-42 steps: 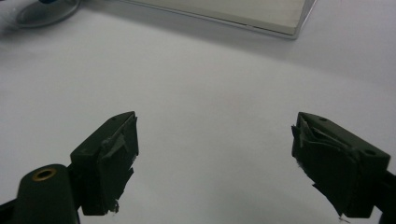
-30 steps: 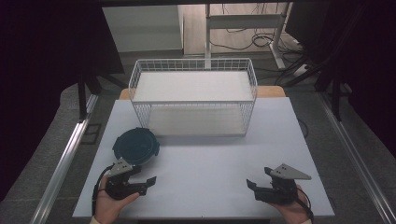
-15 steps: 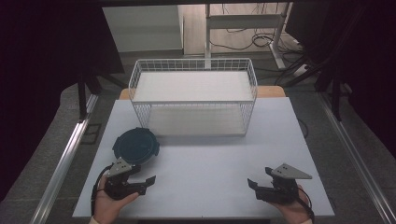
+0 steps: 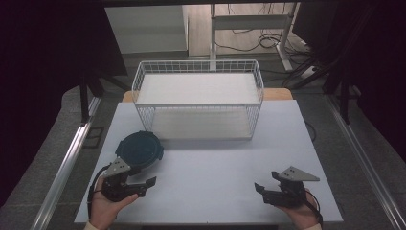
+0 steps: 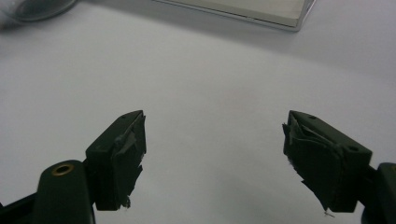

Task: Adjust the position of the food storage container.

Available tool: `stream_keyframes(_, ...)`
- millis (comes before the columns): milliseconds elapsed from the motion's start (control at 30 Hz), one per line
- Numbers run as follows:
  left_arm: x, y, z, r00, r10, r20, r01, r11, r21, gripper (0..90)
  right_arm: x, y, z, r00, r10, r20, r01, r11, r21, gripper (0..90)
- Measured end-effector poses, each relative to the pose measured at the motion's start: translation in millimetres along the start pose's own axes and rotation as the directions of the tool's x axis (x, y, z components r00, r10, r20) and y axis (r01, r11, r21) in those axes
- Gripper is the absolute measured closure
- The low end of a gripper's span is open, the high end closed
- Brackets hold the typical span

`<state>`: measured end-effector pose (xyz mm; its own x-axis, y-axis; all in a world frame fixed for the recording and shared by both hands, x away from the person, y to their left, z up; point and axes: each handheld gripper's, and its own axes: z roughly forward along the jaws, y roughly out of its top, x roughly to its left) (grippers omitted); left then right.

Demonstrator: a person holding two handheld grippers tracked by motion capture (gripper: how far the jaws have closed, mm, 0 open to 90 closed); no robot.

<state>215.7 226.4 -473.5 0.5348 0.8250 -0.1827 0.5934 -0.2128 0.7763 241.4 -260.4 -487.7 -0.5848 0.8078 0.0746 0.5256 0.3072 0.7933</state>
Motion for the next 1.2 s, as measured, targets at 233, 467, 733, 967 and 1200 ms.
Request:
stream_keyframes(233, 2.7, 12.5, -8.5, 0.9999, 0.01, -0.012, -0.01, 0.9998, 0.016, 28.4, -3.9, -0.6, -0.7, 1.0, -0.003, -0.004, 0.003, 1.0, 0.004, 21.3)
stream_keyframes(467, 12.3, 27.2, -18.9, 0.9996, 0.02, -0.018, -0.02, 0.9996, 0.022, 29.9, -3.2, -0.9, -1.1, 0.9999, 0.009, 0.007, -0.009, 1.0, 0.005, 21.8)
stream_keyframes(733, 29.5, 41.2, -26.0, 0.9993, 0.001, -0.037, 0.0, 0.9998, 0.019, 31.3, -3.8, -1.6, 1.1, 0.9998, 0.012, 0.015, -0.012, 1.0, 0.012, 21.9)
stream_keyframes(967, 50.4, 52.7, -24.7, 0.9967, -0.022, -0.079, 0.024, 0.9993, 0.03, 34.3, -5.0, -2.3, 1.7, 0.9996, 0.018, 0.022, -0.018, 1.0, 0.016, 22.0)
stream_keyframes(1200, 77.6, 69.9, -23.3, 0.9908, -0.044, -0.128, 0.051, 0.9975, 0.05, 40.5, -5.5, -2.5, 2.3, 0.9995, 0.019, 0.026, -0.02, 1.0, 0.019, 22.0)
